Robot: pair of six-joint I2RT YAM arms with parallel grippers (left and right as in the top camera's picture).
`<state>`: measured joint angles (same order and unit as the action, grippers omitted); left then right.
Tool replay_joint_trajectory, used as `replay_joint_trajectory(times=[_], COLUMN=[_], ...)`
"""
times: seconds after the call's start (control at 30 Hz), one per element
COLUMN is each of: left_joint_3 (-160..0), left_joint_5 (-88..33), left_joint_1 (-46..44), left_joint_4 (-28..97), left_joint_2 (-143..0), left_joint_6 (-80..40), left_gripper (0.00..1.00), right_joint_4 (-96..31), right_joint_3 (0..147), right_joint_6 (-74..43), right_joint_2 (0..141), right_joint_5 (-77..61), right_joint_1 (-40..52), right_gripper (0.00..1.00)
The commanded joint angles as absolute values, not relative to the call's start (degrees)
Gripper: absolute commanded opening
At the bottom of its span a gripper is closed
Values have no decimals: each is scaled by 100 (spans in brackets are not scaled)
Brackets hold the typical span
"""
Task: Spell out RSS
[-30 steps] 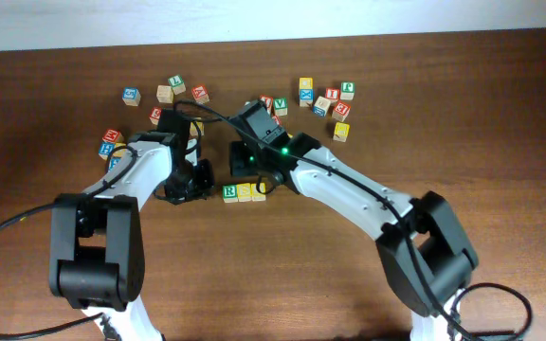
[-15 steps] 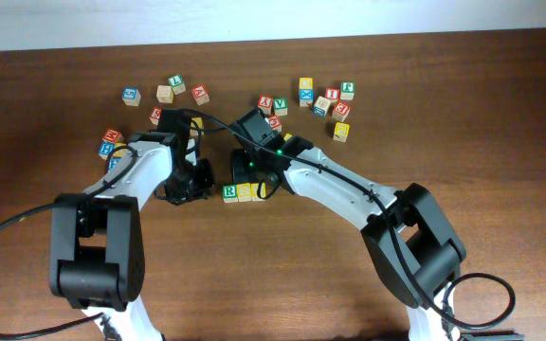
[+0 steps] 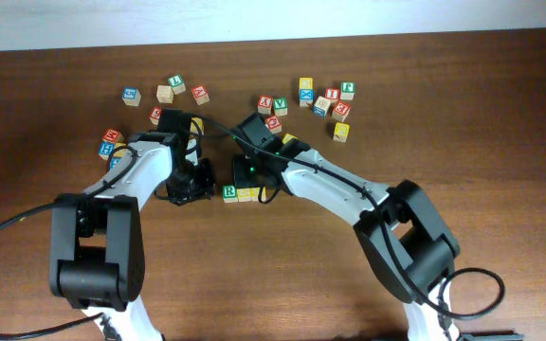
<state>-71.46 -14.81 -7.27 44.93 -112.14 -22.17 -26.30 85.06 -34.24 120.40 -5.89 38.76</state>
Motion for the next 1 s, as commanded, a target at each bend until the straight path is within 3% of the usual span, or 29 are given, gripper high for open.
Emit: replay_joint_trajectory(times=[0.0,0.8,0.97], left_joint_3=[-7129,-7129,-7129], left_joint_5=[-1570,-1785,-1785], left_joint_1=[-709,-821,-821], left_joint_4=[4480,4405,4416], left_joint_2=[-11273,-11273,-11273], left_joint_6=[-2290,-1959,-1918], left_gripper=[0,0,0], right_joint_4=[-2613,-2792,-3380], right_joint_3=[8453,8608,9067], right_joint_6=[-3389,-3385,-3317], right_joint_2=[12151,12136,11955], right_joint_5=[-731,-775,-349], right_joint_1=[3909,3935,3876], right_gripper=[4,4,4])
